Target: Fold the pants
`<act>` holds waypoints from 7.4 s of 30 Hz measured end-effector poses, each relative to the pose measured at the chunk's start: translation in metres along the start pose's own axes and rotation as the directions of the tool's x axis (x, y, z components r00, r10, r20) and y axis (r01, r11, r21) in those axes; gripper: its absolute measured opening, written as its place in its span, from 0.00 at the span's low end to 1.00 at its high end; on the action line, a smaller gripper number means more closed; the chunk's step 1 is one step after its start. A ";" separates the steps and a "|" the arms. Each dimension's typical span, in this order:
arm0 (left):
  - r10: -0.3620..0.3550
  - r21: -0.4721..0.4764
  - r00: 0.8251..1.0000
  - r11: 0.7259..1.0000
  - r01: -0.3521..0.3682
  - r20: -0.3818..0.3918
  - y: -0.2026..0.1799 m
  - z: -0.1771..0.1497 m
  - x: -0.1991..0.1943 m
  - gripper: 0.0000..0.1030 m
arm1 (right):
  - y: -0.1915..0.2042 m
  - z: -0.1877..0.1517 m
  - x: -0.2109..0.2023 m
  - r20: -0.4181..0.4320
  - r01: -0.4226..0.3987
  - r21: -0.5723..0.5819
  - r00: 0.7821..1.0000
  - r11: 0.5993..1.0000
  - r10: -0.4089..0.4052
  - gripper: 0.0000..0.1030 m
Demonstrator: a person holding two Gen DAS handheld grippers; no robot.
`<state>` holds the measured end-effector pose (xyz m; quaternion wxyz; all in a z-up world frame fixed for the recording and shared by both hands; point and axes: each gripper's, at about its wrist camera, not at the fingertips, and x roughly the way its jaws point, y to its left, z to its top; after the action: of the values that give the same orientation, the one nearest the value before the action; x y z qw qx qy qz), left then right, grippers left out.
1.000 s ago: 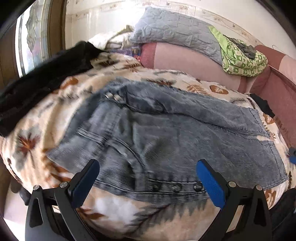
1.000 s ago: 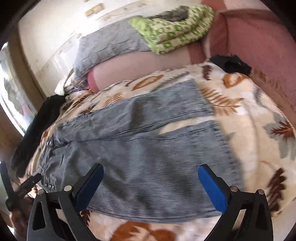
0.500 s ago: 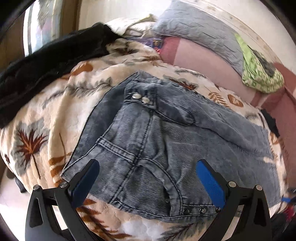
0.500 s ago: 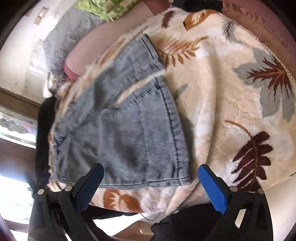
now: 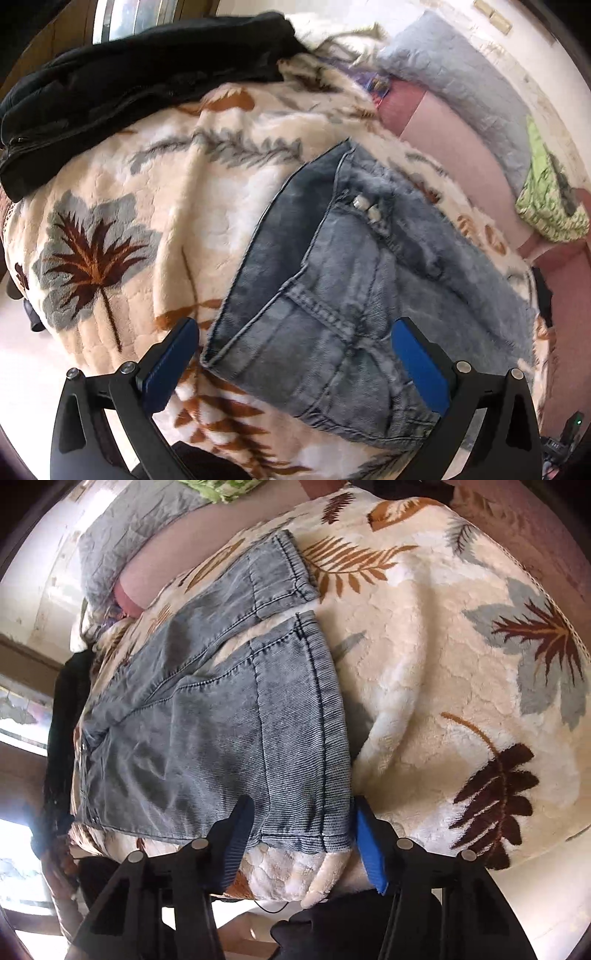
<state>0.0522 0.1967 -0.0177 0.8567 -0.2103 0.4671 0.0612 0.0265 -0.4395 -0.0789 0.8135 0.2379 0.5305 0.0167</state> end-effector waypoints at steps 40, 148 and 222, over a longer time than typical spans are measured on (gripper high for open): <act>0.258 0.313 0.961 0.925 -0.216 -0.097 -0.038 -0.008 0.036 0.59 | 0.044 0.103 0.037 0.104 0.252 -0.194 0.966 0.948 -0.235 0.19; 0.168 0.228 0.985 0.961 -0.157 -0.030 -0.135 0.219 0.165 0.03 | 0.059 0.298 0.091 0.156 0.070 -0.075 0.986 0.995 -0.058 0.14; 0.163 0.440 0.985 0.890 -0.119 -0.063 -0.063 -0.004 0.051 0.73 | 0.006 -0.035 0.045 0.210 -0.408 0.517 0.913 0.753 0.351 0.66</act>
<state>0.0965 0.1339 -0.0422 0.8511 0.0180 0.5247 0.0073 0.0174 -0.4091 -0.1264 0.7153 0.5645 0.4116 0.0164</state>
